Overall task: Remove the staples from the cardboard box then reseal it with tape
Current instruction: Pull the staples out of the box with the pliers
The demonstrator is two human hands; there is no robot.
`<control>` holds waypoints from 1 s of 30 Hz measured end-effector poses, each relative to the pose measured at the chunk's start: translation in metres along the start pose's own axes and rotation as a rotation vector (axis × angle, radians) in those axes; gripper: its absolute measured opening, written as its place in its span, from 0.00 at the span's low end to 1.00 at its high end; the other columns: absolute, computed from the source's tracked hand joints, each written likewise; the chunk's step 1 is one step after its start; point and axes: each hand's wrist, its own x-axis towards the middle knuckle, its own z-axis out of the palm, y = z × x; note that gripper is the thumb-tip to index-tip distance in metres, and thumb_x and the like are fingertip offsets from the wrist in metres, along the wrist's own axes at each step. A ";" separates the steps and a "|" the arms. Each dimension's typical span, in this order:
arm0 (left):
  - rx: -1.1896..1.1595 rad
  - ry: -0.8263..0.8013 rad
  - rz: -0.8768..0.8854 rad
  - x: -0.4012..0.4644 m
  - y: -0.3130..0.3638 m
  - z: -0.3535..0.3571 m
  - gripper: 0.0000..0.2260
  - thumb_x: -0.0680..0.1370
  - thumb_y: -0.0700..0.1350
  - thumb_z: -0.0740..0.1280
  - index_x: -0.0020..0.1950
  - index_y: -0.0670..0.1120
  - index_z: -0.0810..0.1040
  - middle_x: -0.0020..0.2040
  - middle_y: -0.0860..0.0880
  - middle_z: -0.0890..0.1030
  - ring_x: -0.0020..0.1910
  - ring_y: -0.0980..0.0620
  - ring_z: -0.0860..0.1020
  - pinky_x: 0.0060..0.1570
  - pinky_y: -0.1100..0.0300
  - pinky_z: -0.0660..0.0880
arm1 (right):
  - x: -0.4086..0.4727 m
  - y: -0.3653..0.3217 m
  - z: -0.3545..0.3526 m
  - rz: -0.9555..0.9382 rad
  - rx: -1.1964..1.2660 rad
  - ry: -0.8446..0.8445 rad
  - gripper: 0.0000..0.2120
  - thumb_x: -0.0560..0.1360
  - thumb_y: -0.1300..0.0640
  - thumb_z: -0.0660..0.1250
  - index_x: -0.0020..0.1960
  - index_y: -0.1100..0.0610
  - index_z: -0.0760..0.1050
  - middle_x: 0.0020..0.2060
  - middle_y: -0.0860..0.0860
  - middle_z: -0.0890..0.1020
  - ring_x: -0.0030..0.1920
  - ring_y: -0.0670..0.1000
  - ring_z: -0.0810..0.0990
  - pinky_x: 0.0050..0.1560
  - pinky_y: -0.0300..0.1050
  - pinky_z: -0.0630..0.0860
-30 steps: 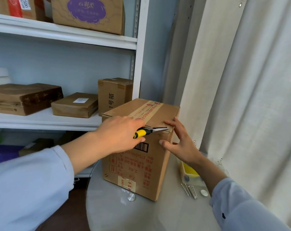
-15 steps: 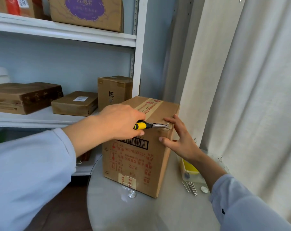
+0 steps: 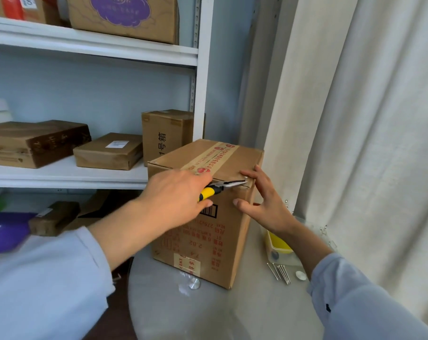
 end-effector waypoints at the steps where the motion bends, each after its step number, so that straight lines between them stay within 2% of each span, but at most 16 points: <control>1: 0.016 -0.020 0.015 0.003 -0.004 -0.003 0.20 0.78 0.61 0.59 0.66 0.54 0.66 0.59 0.50 0.77 0.54 0.48 0.77 0.42 0.56 0.74 | 0.000 0.000 0.001 0.002 0.006 0.001 0.29 0.65 0.45 0.71 0.63 0.34 0.65 0.76 0.48 0.53 0.77 0.46 0.52 0.72 0.58 0.62; 6: 0.057 -0.074 0.071 0.013 -0.013 -0.009 0.18 0.78 0.59 0.60 0.66 0.56 0.67 0.59 0.50 0.77 0.53 0.48 0.77 0.42 0.56 0.74 | -0.001 -0.003 0.001 0.012 0.002 -0.013 0.29 0.67 0.45 0.72 0.62 0.32 0.63 0.77 0.48 0.53 0.77 0.48 0.51 0.73 0.59 0.61; 10: -0.028 -0.028 0.021 0.002 -0.005 0.000 0.17 0.79 0.57 0.59 0.67 0.54 0.65 0.63 0.49 0.76 0.52 0.47 0.78 0.41 0.56 0.74 | -0.002 -0.007 -0.001 0.006 -0.010 -0.020 0.29 0.71 0.53 0.73 0.61 0.31 0.61 0.77 0.49 0.52 0.77 0.48 0.50 0.75 0.57 0.56; 14: -0.120 0.015 -0.054 -0.017 0.013 0.019 0.16 0.79 0.59 0.57 0.62 0.51 0.65 0.54 0.50 0.78 0.48 0.49 0.79 0.38 0.58 0.73 | -0.004 -0.010 -0.001 -0.007 -0.003 -0.012 0.30 0.72 0.55 0.73 0.60 0.31 0.61 0.77 0.50 0.53 0.77 0.48 0.50 0.76 0.53 0.55; 17: -0.135 -0.002 -0.073 -0.019 0.016 0.021 0.17 0.79 0.61 0.56 0.61 0.51 0.64 0.53 0.50 0.77 0.49 0.50 0.78 0.37 0.59 0.72 | -0.004 -0.011 -0.003 -0.013 -0.015 -0.011 0.29 0.72 0.56 0.73 0.60 0.32 0.61 0.77 0.50 0.53 0.77 0.48 0.50 0.75 0.48 0.53; 21: -0.026 0.008 -0.032 -0.010 0.008 0.008 0.22 0.78 0.62 0.57 0.67 0.51 0.63 0.60 0.48 0.76 0.55 0.48 0.75 0.43 0.56 0.74 | -0.003 -0.009 -0.002 -0.007 -0.017 -0.025 0.29 0.72 0.54 0.72 0.59 0.30 0.60 0.77 0.48 0.52 0.77 0.49 0.50 0.75 0.53 0.55; 23: 0.032 -0.004 -0.012 -0.003 0.004 -0.001 0.22 0.78 0.61 0.58 0.68 0.52 0.63 0.62 0.48 0.75 0.57 0.47 0.74 0.43 0.56 0.72 | -0.003 -0.009 -0.001 -0.005 -0.015 -0.026 0.28 0.72 0.53 0.72 0.59 0.29 0.60 0.77 0.48 0.51 0.77 0.49 0.50 0.75 0.56 0.56; 30: 0.066 -0.093 0.036 0.013 -0.004 -0.015 0.16 0.79 0.59 0.59 0.64 0.55 0.68 0.63 0.48 0.76 0.53 0.47 0.77 0.40 0.57 0.72 | -0.002 -0.006 0.000 0.007 0.003 -0.033 0.27 0.71 0.48 0.73 0.59 0.29 0.62 0.77 0.47 0.51 0.77 0.49 0.50 0.74 0.60 0.59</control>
